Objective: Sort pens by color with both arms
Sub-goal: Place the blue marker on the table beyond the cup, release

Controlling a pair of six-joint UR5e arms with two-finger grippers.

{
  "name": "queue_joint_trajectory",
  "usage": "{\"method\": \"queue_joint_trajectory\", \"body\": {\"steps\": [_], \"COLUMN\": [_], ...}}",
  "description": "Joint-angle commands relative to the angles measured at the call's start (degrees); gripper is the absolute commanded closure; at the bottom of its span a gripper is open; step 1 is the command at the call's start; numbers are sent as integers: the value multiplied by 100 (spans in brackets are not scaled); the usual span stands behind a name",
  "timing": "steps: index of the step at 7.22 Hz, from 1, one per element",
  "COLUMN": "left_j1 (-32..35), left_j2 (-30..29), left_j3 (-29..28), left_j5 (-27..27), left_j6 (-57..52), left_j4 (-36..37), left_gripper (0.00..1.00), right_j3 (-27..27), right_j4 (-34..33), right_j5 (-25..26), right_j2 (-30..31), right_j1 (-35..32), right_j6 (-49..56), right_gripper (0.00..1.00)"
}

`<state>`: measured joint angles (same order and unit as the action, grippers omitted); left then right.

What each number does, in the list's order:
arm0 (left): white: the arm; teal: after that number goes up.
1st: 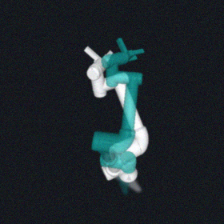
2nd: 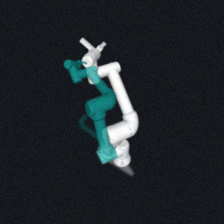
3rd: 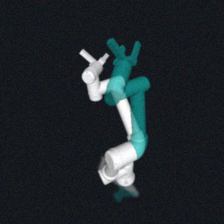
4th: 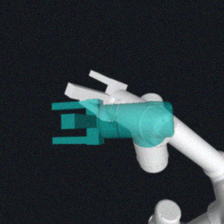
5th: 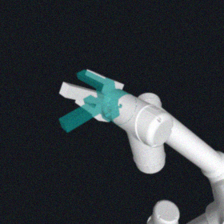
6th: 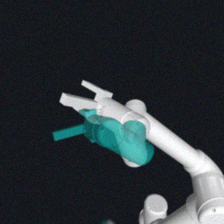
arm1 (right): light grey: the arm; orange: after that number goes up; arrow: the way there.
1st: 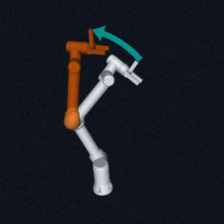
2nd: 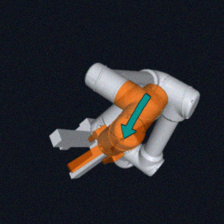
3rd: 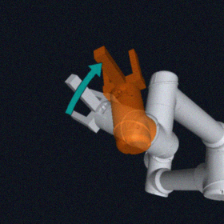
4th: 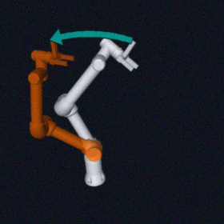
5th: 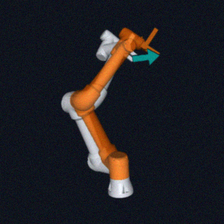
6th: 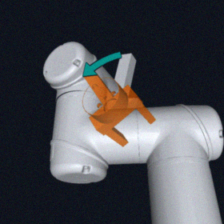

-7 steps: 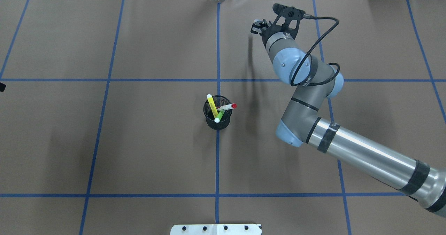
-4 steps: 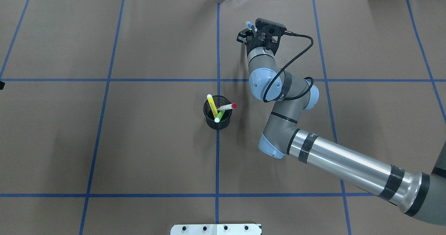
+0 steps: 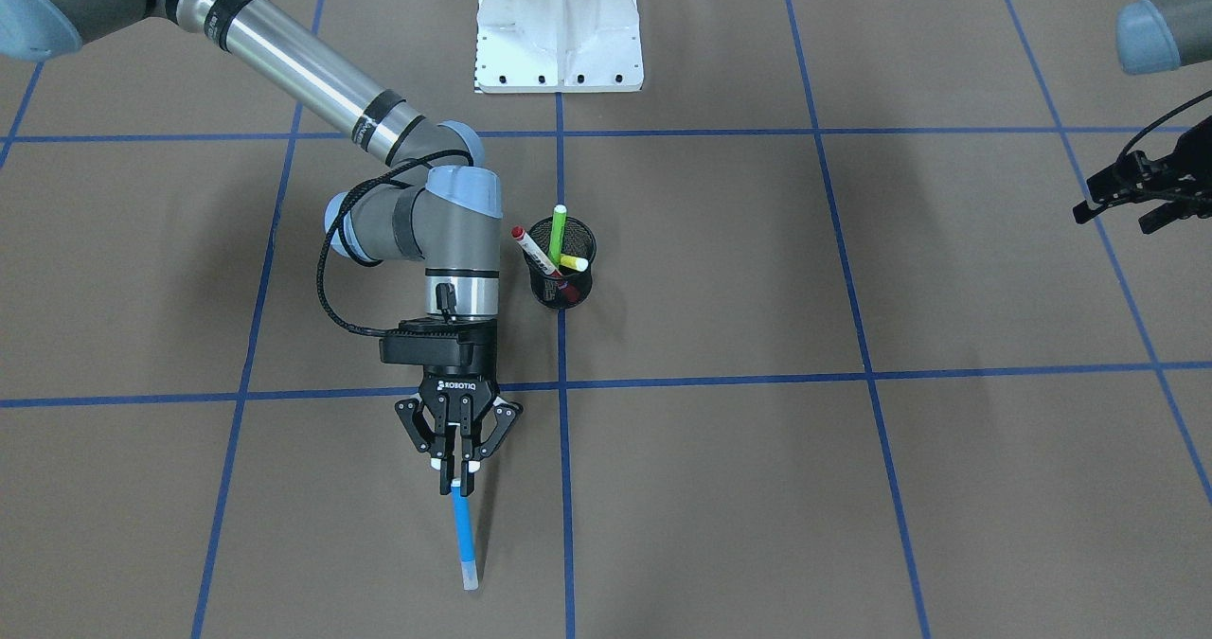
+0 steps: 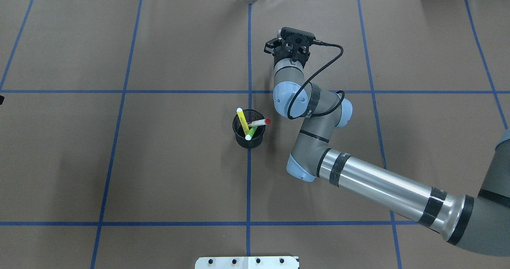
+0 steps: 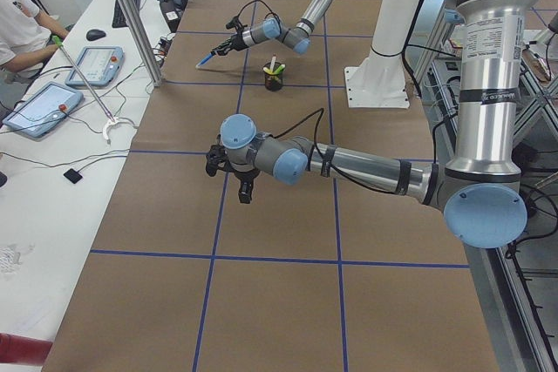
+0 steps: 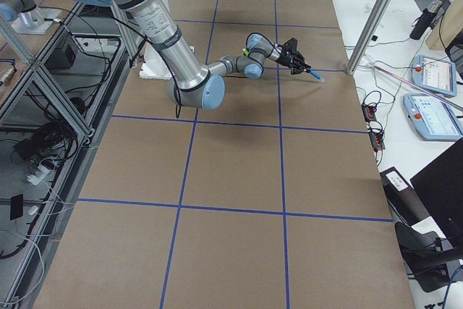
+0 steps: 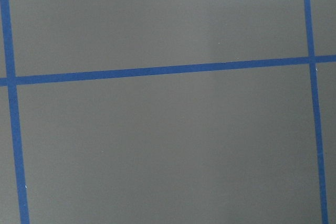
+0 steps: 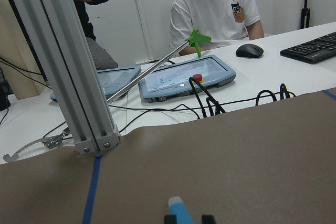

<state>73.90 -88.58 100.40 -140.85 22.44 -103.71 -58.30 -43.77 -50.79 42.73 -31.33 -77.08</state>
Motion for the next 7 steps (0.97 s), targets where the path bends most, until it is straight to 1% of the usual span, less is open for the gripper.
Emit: {"method": "queue_joint_trajectory", "body": {"steps": [1, 2, 3, 4, 5, 6, 7], "left_j1": [-7, -7, -16, -25, -25, -51, -234], "left_j2": [-45, -54, -72, -150, -308, -483, -816], "left_j3": [-91, -91, -100, -161, -179, -144, -109], "left_j5": [-4, 5, 5, 5, 5, 5, 14], "left_j6": [-12, -12, 14, 180, 477, 907, 1555], "left_j4": [0, 0, 0, 9, 9, 9, 17], "left_gripper": [1, 1, 1, 1, 1, 1, 1], "right_j3": [-41, -50, -146, -486, -1038, -1400, -2082], "right_j4": [0, 0, 0, 9, 27, 62, 45], "right_j5": [-19, -80, -133, -212, -456, -667, -1313], "right_j2": [25, 42, 60, 242, 549, 682, 1093], "right_j1": [30, 30, 22, 22, -13, -83, -284], "right_j6": [9, 26, 35, 288, 543, 589, 607], "right_gripper": [100, 55, 21, 5, 4, 4, 4]}}
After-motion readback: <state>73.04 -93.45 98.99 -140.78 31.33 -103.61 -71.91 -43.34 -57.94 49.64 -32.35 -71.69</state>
